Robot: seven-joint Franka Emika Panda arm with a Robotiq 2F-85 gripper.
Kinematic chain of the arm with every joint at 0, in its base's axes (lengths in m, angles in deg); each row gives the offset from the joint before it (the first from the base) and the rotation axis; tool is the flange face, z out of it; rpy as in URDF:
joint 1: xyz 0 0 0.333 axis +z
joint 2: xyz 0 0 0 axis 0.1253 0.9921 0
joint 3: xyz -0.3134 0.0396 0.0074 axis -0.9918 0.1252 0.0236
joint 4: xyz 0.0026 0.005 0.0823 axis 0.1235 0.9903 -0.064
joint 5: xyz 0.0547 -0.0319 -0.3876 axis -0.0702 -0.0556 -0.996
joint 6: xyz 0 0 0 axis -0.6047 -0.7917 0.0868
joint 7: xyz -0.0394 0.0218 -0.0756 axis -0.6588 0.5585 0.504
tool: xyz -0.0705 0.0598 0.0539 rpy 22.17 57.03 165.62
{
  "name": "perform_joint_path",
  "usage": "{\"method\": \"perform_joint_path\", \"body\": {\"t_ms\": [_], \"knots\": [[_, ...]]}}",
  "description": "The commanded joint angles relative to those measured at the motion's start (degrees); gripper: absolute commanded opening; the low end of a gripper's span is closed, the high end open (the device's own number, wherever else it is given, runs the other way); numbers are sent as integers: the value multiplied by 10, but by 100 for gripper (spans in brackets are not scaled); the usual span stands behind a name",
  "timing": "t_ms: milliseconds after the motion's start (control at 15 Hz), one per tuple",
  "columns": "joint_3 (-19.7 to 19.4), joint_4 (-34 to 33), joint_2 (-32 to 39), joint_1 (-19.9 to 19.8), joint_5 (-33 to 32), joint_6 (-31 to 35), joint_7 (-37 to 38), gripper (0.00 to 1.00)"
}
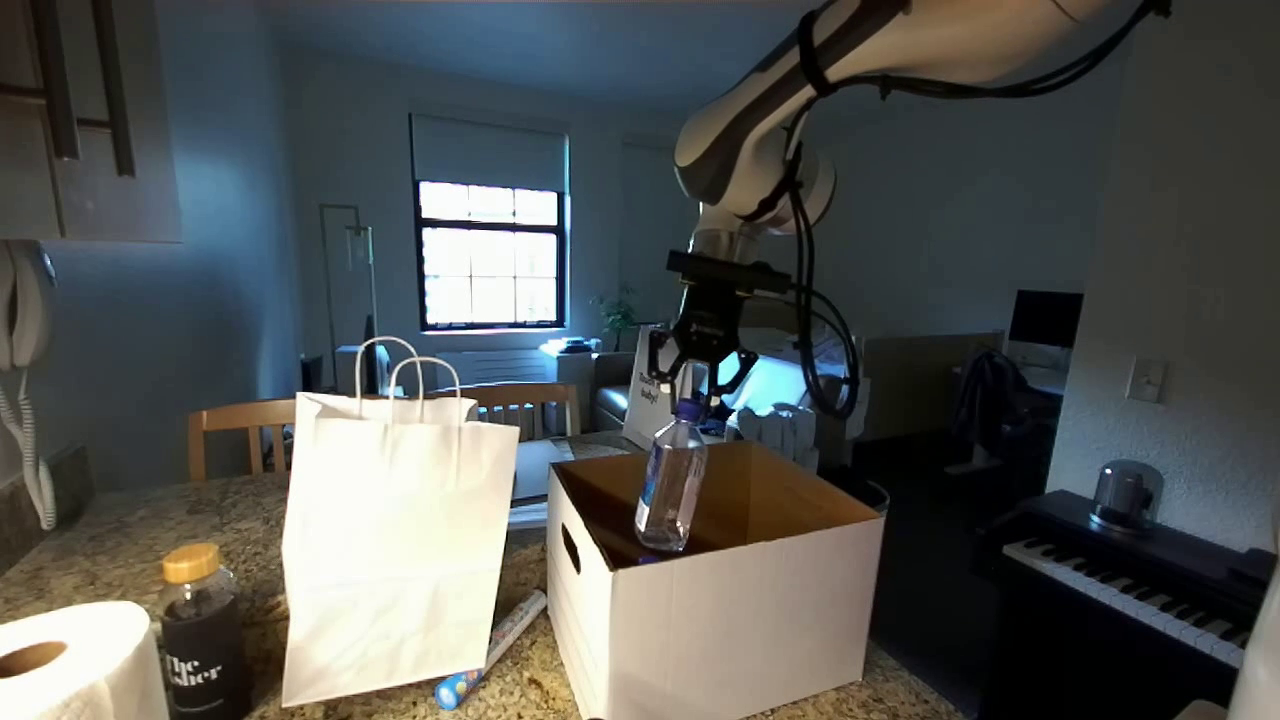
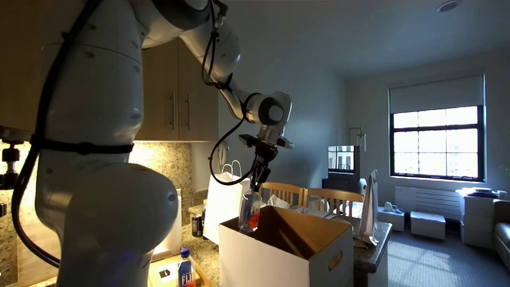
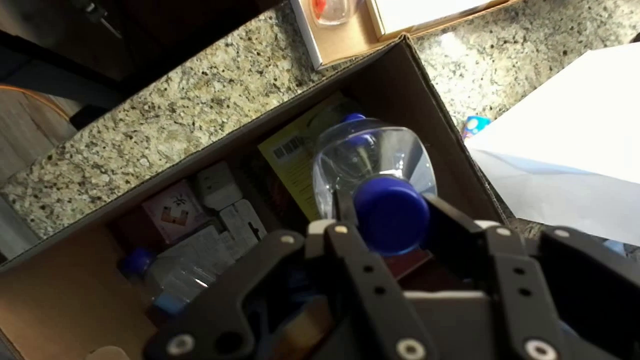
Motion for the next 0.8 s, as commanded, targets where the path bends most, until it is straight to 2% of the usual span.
{"method": "perform_joint_path", "body": {"t_ms": [0, 533, 733], "knots": [[8, 6, -4, -3, -9, 1, 24, 14], [13, -22, 33, -1, -35, -23, 11, 14], [13, -4, 36, 0, -34, -23, 1, 14]]}}
